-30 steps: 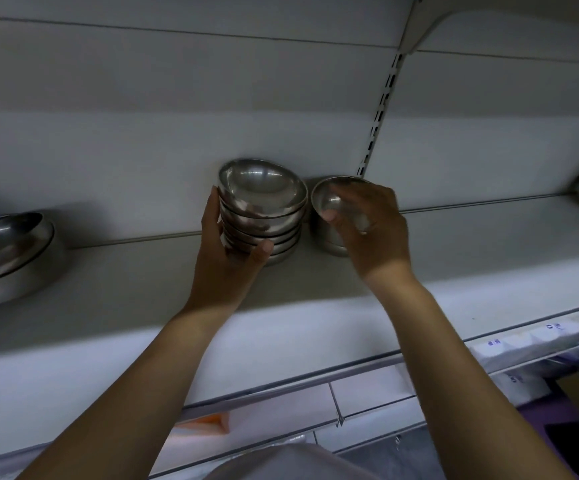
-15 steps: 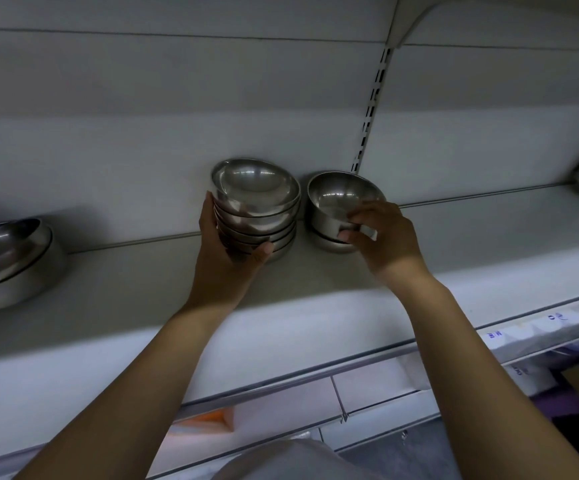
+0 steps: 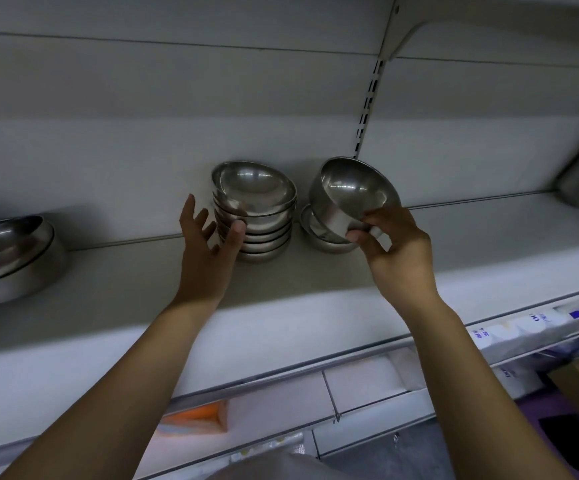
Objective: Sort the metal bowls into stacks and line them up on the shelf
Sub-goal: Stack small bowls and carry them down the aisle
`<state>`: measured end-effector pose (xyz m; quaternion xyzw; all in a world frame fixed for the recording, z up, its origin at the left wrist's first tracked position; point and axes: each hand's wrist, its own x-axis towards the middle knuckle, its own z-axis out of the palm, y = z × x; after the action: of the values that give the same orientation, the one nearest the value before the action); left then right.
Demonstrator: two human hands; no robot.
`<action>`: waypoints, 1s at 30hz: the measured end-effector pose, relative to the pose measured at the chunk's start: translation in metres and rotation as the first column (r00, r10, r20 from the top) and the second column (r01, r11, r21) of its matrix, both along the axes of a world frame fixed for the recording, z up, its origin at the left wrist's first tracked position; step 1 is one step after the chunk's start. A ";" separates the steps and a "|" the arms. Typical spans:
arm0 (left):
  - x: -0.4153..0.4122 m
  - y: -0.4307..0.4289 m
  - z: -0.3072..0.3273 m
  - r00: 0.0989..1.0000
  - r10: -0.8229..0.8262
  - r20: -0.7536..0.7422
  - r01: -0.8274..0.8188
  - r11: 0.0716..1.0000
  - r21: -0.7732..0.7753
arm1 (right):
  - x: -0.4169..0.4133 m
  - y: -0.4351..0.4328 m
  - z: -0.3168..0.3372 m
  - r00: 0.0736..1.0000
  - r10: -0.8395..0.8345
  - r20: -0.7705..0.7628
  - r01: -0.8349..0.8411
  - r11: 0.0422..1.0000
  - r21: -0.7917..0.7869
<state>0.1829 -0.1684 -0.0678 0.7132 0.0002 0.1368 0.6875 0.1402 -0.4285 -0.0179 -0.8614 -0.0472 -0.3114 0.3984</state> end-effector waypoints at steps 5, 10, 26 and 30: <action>-0.013 0.015 0.029 0.993 0.106 -0.061 -0.102 0.993 0.059 | -0.040 0.015 -0.009 0.997 0.029 0.075 -0.018 0.989 -0.146; -0.032 0.051 0.033 0.982 0.173 -0.077 -0.168 0.984 0.060 | -0.071 0.056 -0.031 0.990 0.101 0.100 -0.075 0.968 -0.240; -0.088 0.154 0.012 0.964 0.258 -0.057 -0.254 0.965 0.067 | -0.052 0.209 -0.064 0.939 0.337 -0.068 -0.343 0.905 -0.249; -0.094 0.165 0.010 0.967 0.240 -0.083 -0.231 0.968 0.097 | -0.024 0.228 -0.059 0.919 0.375 -0.119 -0.393 0.877 -0.276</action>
<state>0.0893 -0.0031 -0.0581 0.7428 0.1113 0.1838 0.6341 0.1165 -0.2004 -0.0771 -0.8936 -0.2507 -0.1889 0.3209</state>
